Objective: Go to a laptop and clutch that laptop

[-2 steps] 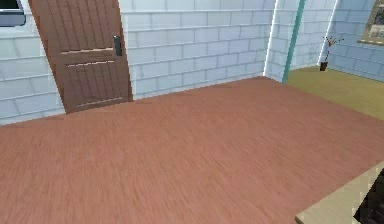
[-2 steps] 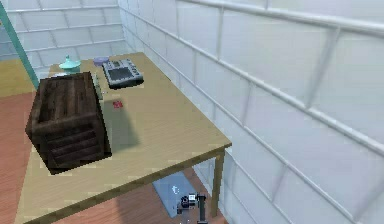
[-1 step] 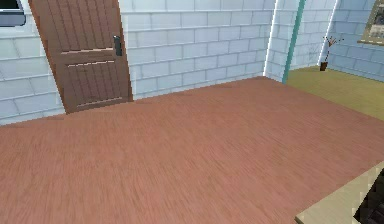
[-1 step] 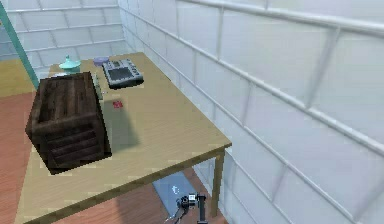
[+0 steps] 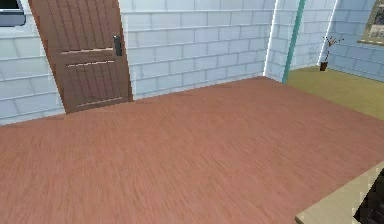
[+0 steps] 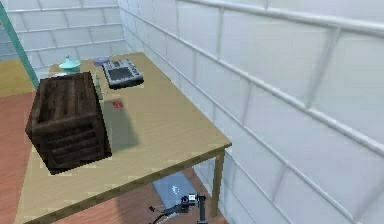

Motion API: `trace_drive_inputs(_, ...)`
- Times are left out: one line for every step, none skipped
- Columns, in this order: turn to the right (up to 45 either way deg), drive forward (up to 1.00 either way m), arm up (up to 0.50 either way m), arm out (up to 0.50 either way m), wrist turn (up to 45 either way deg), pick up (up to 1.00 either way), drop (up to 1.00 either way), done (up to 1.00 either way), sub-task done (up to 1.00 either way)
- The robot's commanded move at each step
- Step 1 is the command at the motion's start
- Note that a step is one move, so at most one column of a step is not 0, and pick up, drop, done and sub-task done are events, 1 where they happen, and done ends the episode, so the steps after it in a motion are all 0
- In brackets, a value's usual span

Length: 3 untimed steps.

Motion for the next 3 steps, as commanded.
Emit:
trace_drive_inputs(0.0, 0.0, 0.0, 0.0, 45.0, 0.0, 0.0, 0.0, 0.0)
trace_drive_inputs(0.0, 0.0, 0.0, 0.0, 9.0, 0.0, 0.0, 0.0, 0.0)
trace_drive_inputs(0.0, 0.0, -0.3, 0.0, 0.0, 0.0, 0.0, 0.0, 0.0)
